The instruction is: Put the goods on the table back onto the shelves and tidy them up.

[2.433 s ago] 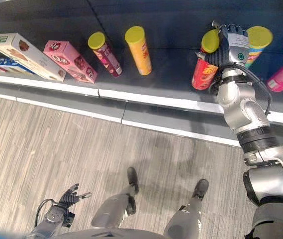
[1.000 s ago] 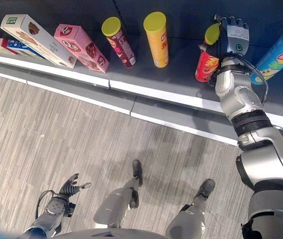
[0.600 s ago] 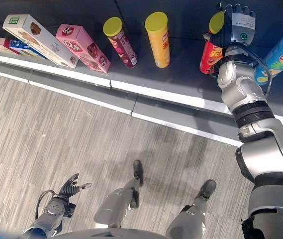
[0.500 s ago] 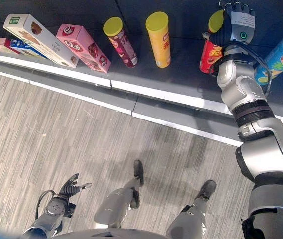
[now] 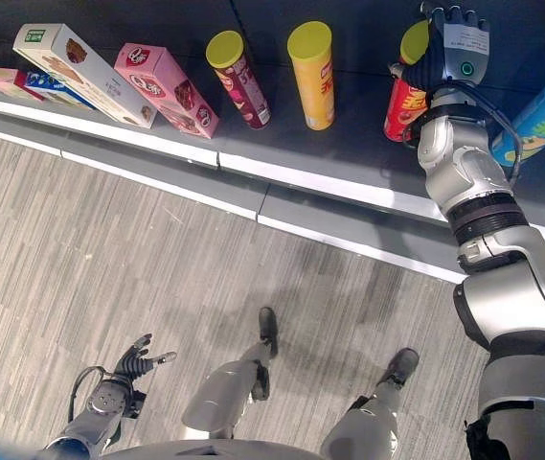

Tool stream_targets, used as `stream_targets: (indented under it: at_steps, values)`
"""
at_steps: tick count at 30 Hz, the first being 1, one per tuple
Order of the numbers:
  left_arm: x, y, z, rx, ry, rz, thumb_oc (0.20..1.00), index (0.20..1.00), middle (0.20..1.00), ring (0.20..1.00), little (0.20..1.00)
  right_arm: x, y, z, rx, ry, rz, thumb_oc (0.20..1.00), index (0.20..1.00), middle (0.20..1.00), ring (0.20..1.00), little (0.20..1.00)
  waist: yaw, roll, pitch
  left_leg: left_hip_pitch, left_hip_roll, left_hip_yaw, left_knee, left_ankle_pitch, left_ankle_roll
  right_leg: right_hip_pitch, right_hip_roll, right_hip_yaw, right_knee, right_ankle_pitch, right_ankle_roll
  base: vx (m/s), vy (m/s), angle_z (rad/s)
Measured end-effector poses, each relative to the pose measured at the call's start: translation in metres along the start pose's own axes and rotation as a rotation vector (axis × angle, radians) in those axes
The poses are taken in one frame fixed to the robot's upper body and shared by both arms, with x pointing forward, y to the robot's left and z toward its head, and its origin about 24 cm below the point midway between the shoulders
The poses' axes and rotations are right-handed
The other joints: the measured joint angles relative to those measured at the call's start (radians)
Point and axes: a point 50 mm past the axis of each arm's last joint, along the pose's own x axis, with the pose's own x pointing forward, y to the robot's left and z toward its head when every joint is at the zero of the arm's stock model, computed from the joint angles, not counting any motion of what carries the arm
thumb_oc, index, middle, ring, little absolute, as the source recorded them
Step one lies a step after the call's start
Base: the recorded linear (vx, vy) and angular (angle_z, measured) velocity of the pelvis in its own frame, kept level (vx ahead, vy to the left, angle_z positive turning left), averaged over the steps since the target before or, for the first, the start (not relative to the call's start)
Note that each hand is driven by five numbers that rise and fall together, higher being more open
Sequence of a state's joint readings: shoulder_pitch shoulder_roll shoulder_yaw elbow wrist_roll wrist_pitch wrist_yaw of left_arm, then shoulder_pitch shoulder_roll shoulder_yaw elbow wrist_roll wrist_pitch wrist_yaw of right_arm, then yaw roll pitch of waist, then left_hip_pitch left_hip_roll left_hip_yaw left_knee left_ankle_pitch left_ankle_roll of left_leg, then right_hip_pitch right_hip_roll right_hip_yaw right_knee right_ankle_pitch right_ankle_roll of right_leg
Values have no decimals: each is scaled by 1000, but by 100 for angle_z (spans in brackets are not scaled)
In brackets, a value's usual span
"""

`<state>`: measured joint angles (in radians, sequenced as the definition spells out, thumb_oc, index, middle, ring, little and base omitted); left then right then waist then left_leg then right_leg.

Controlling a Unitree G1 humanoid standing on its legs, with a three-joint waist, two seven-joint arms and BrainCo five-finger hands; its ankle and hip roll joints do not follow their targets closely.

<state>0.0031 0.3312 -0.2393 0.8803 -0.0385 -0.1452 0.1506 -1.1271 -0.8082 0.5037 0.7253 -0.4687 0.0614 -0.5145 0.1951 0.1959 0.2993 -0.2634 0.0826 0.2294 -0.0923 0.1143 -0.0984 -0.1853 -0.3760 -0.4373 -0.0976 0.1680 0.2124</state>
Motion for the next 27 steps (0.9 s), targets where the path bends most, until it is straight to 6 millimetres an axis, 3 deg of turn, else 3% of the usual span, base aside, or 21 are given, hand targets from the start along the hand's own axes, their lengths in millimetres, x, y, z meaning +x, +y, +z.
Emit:
stream_targets:
  at_steps: [2,3,4,5,6,21,24,27]
  values:
    - [0,0,0,0,0,0,1000,1000,1000,1000,1000,-1,2,0,-5,-3,7,200,200,200,200,200,0,1,0,0,0,0,0,0,0,0,0,0,0,0,0,0,0,0]
    - [0,0,0,0,0,0,1000,1000,1000,1000,1000,-1,2,0,-6,-3,9,247,247,247,247,247,0,1,-1,0,0,0,0,0,0,0,0,0,0,0,0,0,0,0]
    - [0,0,0,0,0,0,1000,1000,1000,1000,1000,-1,2,0,-7,-2,11,580,580,580,580,580,0,2,-1,0,0,0,0,0,0,0,0,0,0,0,0,0,0,0]
    - [0,0,0,0,0,0,1000,1000,1000,1000,1000,-1,3,0,-8,-3,12,840,840,840,840,840,0,2,-1,0,0,0,0,0,0,0,-1,0,0,0,0,0,0,0]
    - [0,0,0,0,0,0,1000,1000,1000,1000,1000,-1,3,0,-8,-3,12,1000,1000,1000,1000,1000,0,3,-2,0,0,0,0,0,0,0,-1,0,0,0,0,0,0,0]
    - [0,0,1,1,-3,0,1000,1000,1000,1000,1000,0,0,3,2,-11,-21,1000,1000,1000,1000,1000,-3,8,-6,0,0,1,0,5,6,1,0,0,0,1,0,0,0,0]
    - [2,1,0,4,10,4,1000,1000,1000,1000,1000,-2,-14,16,83,-51,-102,1000,1000,1000,1000,1000,-15,6,-6,1,2,0,0,5,7,6,3,-4,0,2,-1,-40,2,4]
    - [2,1,-1,9,29,4,1000,1000,1000,1000,1000,-29,-21,42,238,-160,-168,1000,1000,1000,1000,1000,-45,-12,-13,9,6,0,0,6,7,15,5,-11,5,2,-2,-61,4,5]
